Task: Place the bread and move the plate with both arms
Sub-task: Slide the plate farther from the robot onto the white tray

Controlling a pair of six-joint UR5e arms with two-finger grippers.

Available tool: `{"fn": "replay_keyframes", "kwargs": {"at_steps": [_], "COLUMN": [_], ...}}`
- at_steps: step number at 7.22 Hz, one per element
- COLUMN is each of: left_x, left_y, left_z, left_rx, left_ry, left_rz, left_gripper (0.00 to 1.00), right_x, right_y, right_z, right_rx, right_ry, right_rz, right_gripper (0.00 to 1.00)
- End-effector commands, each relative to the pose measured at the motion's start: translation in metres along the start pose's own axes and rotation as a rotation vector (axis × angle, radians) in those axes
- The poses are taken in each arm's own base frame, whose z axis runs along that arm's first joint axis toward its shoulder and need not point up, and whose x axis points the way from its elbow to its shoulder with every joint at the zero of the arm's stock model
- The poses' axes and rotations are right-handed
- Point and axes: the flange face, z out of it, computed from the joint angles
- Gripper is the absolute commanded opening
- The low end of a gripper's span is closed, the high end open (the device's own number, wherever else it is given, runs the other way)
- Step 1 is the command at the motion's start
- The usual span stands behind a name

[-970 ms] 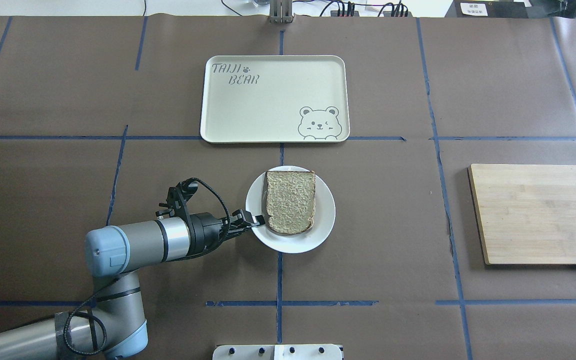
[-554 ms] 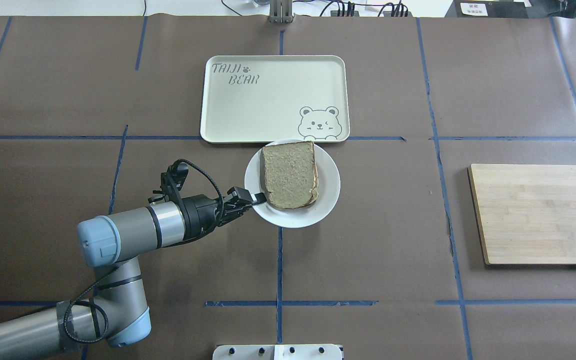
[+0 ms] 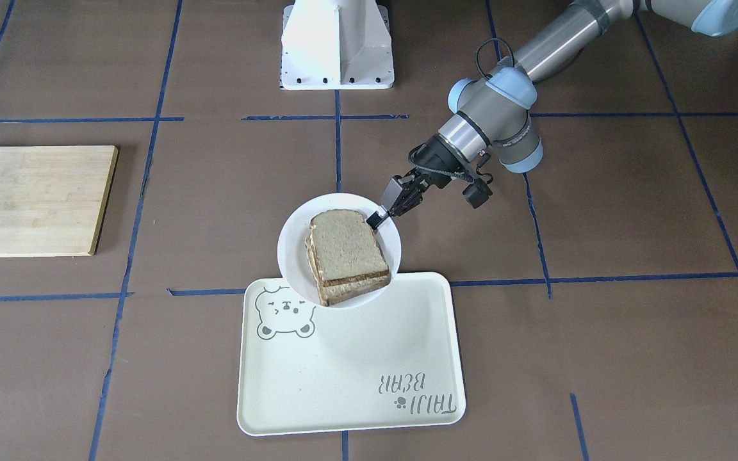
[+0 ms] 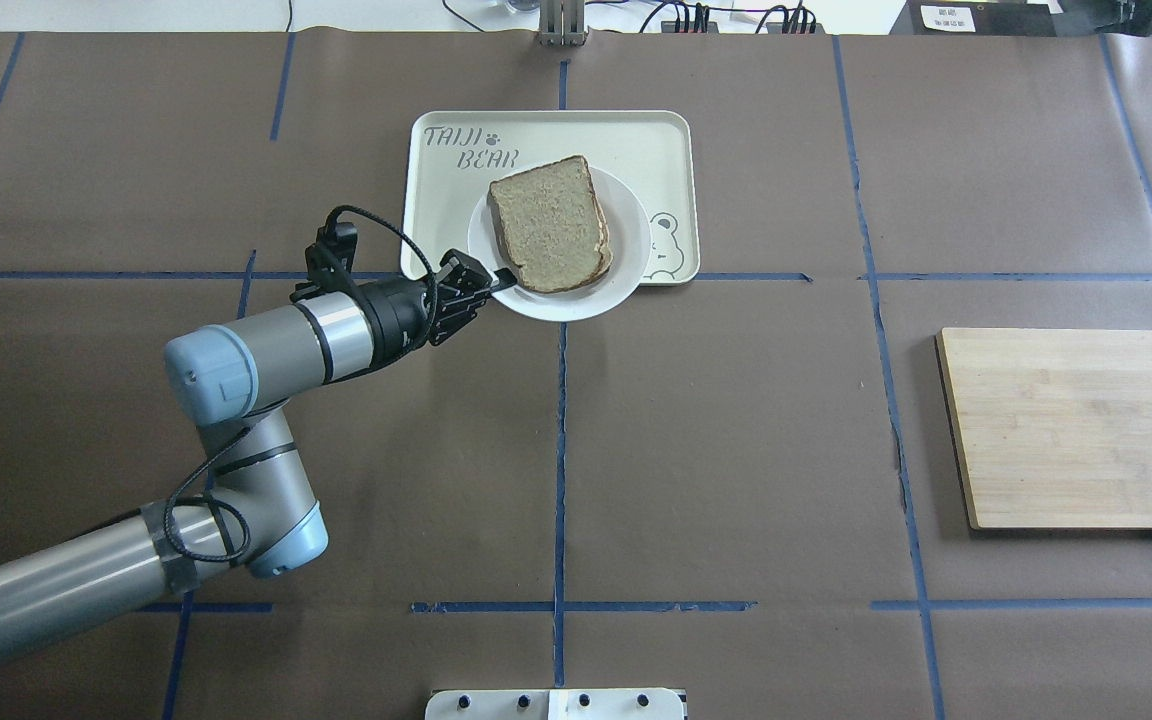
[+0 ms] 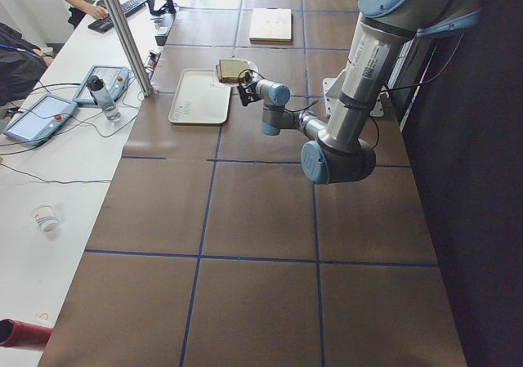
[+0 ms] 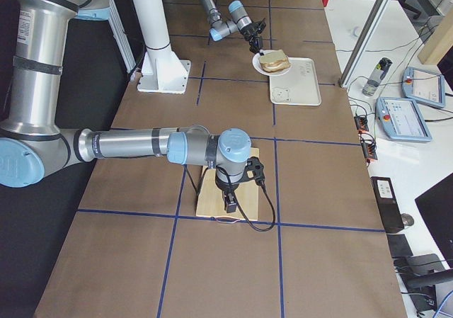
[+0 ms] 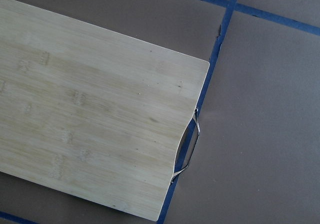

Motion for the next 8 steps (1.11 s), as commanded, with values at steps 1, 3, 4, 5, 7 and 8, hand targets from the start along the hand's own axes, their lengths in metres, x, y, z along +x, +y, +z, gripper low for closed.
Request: {"fn": "replay_keyframes", "kwargs": {"at_steps": [1,3,4,5,7,8], "left_x": [0.010,0.010,0.004,-0.004,-0.006,0.000], "left_y": [-0.035,-0.049,-0.053,-0.057,-0.062,-0.076], "left_z": [0.044,0.088,0.098,0.102,0.103,0.099], "left_rx": [0.067,0.108,0.122,0.133,0.138,0.123], "left_ry": [-0.031,-0.081,-0.105,-0.125,-0.133,-0.142], "left_rz": [-0.015,-0.011,-0.009,-0.007,-0.002,0.005], "left_gripper": [0.02,0.02,0.07,0.09,0.20,0.37], "right_x": [0.000,0.003,0.003,0.003,0.003,0.003], "right_y": [0.000,0.001,0.001,0.001,0.001,0.000], "right_z": [0.000,0.004,0.004,0.004,0.004,0.003], "right_rx": [-0.001,-0.007,-0.007,-0.007,-0.007,-0.005], "right_ry": [0.000,-0.002,-0.002,-0.004,-0.004,-0.003], "right_rz": [0.001,0.007,0.007,0.007,0.007,0.007], "right_gripper": [1.00,1.00,1.00,1.00,1.00,1.00]}}
